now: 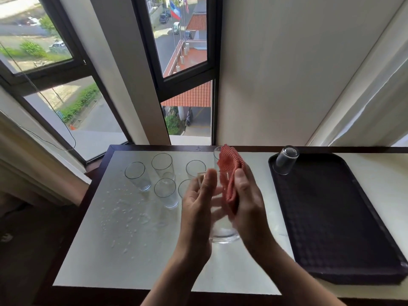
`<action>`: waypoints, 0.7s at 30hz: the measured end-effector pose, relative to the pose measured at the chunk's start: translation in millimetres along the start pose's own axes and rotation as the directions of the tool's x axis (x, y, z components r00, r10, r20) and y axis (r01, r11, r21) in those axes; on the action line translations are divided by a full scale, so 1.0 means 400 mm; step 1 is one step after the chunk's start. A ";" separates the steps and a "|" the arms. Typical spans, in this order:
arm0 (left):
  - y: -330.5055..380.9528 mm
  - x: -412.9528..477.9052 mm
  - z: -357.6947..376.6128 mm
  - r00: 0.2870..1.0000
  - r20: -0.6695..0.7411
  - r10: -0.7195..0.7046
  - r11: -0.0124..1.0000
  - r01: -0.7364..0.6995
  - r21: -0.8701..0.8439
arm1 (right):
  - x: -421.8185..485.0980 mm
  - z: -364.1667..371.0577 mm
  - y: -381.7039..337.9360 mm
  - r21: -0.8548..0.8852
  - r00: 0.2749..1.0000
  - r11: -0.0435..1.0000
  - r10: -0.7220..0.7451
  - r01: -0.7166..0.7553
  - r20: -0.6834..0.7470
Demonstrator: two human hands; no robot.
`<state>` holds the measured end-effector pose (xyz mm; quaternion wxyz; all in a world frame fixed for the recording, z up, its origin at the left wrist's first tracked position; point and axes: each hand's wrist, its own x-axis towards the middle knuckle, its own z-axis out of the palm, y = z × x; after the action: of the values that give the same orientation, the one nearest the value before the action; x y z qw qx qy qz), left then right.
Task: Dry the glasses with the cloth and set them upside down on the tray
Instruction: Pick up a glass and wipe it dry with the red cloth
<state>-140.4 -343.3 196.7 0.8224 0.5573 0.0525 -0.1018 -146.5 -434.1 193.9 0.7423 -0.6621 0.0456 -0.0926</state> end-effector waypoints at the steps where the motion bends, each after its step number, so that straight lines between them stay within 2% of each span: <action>1: 0.002 -0.001 0.001 1.000 0.000 0.001 1.000 -0.001 0.013 | 0.010 -0.004 -0.002 0.015 0.999 0.999 0.046 -0.046 -0.008; 2: 0.006 -0.001 0.001 1.000 -0.004 0.002 1.000 -0.002 0.007 | 0.006 -0.002 -0.005 -0.021 0.999 0.999 0.042 -0.042 -0.013; 4: 0.015 0.002 -0.006 0.999 -0.022 -0.023 0.999 0.022 -0.025 | -0.038 0.018 -0.006 -0.219 0.996 0.972 -0.090 0.085 -0.009; 6: 0.024 0.001 -0.013 0.998 -0.007 -0.059 0.993 0.058 -0.107 | -0.082 0.038 0.001 -0.436 0.968 0.868 -0.246 0.238 0.039; 7: 0.024 -0.003 -0.014 0.999 -0.003 -0.054 0.990 0.053 -0.128 | -0.092 0.038 0.009 -0.482 0.954 0.829 -0.295 0.284 0.056; 9: 0.020 -0.013 -0.013 0.999 0.027 -0.020 0.995 0.022 -0.097 | -0.080 0.032 0.012 -0.433 0.960 0.860 -0.276 0.270 0.050; 12: 0.015 -0.014 -0.009 0.999 0.032 0.009 0.999 -0.008 -0.048 | -0.033 0.020 -0.006 -0.140 0.997 0.987 -0.074 0.076 0.019; 13: 0.017 -0.012 -0.007 0.999 0.043 0.011 0.999 -0.009 -0.052 | -0.024 0.019 -0.009 -0.059 1.000 0.998 -0.015 0.016 0.016; 15: 0.024 -0.010 -0.006 0.998 0.065 0.000 0.996 0.006 -0.084 | -0.034 0.023 -0.014 -0.009 1.000 1.000 -0.013 0.013 0.015; 17: 0.031 -0.007 -0.011 0.997 0.070 -0.022 0.990 0.032 -0.137 | -0.072 0.032 -0.011 -0.112 0.996 0.990 -0.080 0.082 0.026; 19: 0.037 -0.003 -0.018 0.999 0.031 -0.017 0.984 0.022 -0.177 | -0.106 0.039 -0.001 -0.307 0.986 0.937 -0.161 0.167 0.046; 21: 0.033 -0.004 -0.018 1.000 -0.010 0.000 0.983 -0.002 -0.182 | -0.102 0.033 0.007 -0.375 0.977 0.902 -0.198 0.211 0.073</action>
<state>-138.9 -331.7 206.2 0.8697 0.4802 0.0653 -0.0937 -183.6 -412.7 190.7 0.5863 -0.7962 -0.0194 -0.1484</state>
